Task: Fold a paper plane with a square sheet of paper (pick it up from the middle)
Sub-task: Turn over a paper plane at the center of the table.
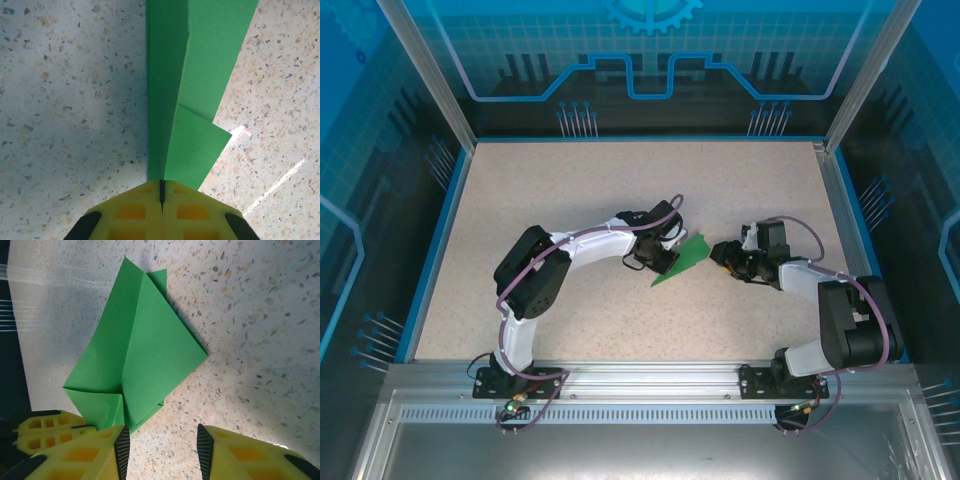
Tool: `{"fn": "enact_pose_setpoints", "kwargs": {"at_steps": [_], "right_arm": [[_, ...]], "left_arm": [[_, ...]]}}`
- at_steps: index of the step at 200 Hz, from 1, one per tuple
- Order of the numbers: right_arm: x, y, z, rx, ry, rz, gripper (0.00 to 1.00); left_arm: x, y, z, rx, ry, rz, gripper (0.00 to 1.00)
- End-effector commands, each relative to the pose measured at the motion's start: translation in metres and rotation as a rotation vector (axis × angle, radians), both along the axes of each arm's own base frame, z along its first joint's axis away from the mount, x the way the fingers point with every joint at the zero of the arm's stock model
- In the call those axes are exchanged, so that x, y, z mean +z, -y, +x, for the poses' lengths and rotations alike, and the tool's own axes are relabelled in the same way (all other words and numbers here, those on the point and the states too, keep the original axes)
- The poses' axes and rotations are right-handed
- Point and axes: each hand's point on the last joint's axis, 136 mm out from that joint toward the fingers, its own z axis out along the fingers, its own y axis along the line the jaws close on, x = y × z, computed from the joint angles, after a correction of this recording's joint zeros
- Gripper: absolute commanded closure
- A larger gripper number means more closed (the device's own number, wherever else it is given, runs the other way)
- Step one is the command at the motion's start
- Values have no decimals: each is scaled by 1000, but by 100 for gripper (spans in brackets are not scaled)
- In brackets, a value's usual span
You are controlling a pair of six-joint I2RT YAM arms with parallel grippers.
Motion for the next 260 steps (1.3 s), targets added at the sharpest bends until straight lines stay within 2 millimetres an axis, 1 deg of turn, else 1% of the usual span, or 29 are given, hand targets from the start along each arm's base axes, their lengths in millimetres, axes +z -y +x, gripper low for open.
{"fn": "enact_pose_setpoints", "kwargs": {"at_steps": [1, 39, 43, 93, 113, 133, 153, 173, 203, 214, 260], "right_arm": [[10, -14, -3, 15, 22, 76, 55], [12, -27, -5, 18, 16, 123, 51], [16, -30, -2, 21, 39, 132, 51], [25, -50, 1, 23, 56, 195, 46], [31, -61, 2, 32, 62, 218, 44], [31, -70, 3, 38, 58, 221, 38], [30, -77, 3, 39, 51, 232, 36], [32, -84, 6, 36, 49, 267, 36], [27, -95, 9, 38, 33, 285, 34], [25, -98, 9, 31, 24, 305, 34], [25, -107, 11, 38, 25, 330, 36]], "left_arm": [[13, 1, 5, 23, -12, -24, 100], [24, -1, 9, 53, -57, -88, 100], [24, -1, 9, 56, -63, -94, 100], [54, -3, 14, 114, -137, -248, 100], [61, -2, 13, 129, -175, -297, 100], [67, -5, 15, 148, -192, -330, 100], [72, -5, 15, 154, -199, -350, 100], [73, -4, 14, 157, -207, -360, 100], [70, -4, 15, 167, -224, -376, 100], [70, -5, 15, 169, -223, -375, 100], [62, -8, 13, 165, -226, -356, 100]]}}
